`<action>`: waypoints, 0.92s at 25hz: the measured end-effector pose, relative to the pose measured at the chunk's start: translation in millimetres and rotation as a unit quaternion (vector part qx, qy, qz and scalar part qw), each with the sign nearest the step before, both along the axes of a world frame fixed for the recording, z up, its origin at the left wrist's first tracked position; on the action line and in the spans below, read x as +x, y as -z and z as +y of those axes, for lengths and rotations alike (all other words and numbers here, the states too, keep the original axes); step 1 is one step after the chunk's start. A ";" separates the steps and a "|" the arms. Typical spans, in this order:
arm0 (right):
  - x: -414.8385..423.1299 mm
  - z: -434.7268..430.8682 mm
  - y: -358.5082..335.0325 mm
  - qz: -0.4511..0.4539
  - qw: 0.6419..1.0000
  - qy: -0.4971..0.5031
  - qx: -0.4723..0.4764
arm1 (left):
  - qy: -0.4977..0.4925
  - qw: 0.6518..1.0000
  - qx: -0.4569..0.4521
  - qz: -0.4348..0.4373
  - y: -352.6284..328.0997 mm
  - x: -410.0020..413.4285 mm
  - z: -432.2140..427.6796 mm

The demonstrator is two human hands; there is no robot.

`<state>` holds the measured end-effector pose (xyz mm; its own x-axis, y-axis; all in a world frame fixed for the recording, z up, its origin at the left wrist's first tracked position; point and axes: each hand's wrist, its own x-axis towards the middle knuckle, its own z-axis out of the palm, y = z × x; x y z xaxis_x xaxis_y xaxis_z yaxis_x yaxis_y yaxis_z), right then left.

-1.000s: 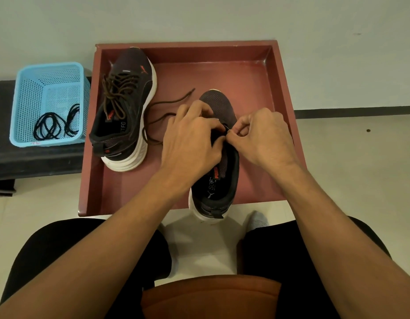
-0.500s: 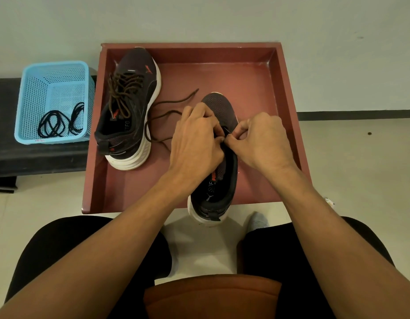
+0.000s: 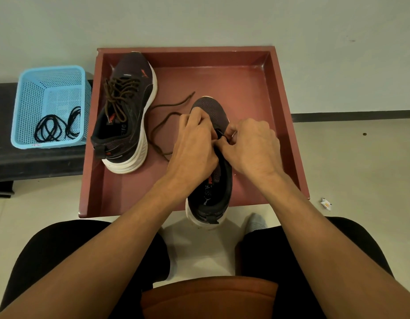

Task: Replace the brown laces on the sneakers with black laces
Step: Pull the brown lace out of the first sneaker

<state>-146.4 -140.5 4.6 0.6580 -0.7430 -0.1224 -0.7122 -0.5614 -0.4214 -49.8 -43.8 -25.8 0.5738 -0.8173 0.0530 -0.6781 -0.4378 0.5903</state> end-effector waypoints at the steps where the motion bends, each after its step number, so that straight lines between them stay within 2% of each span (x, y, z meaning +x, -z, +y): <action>1: 0.3 -0.8 0.0 -0.002 1.000 0.001 0.006 | -0.004 1.000 -0.007 -0.004 0.2 1.2 1.2; 13: -4.2 -8.9 1.9 -0.012 0.999 -0.016 0.042 | 0.011 0.996 -0.007 -0.090 -3.0 6.8 0.7; 19: -1.0 -3.7 3.8 -0.026 0.999 0.005 0.038 | 0.010 0.998 -0.018 -0.062 -1.3 0.7 -0.8; 23: -1.4 -5.1 1.2 -0.002 0.998 0.013 0.054 | 0.016 0.998 -0.015 -0.053 -1.5 1.6 -1.0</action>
<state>-147.8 -145.6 3.4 0.6395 -0.7424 -0.1997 -0.7240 -0.4942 -0.4812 -48.2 -44.9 -24.3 0.5373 -0.8321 0.1376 -0.7509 -0.3977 0.5273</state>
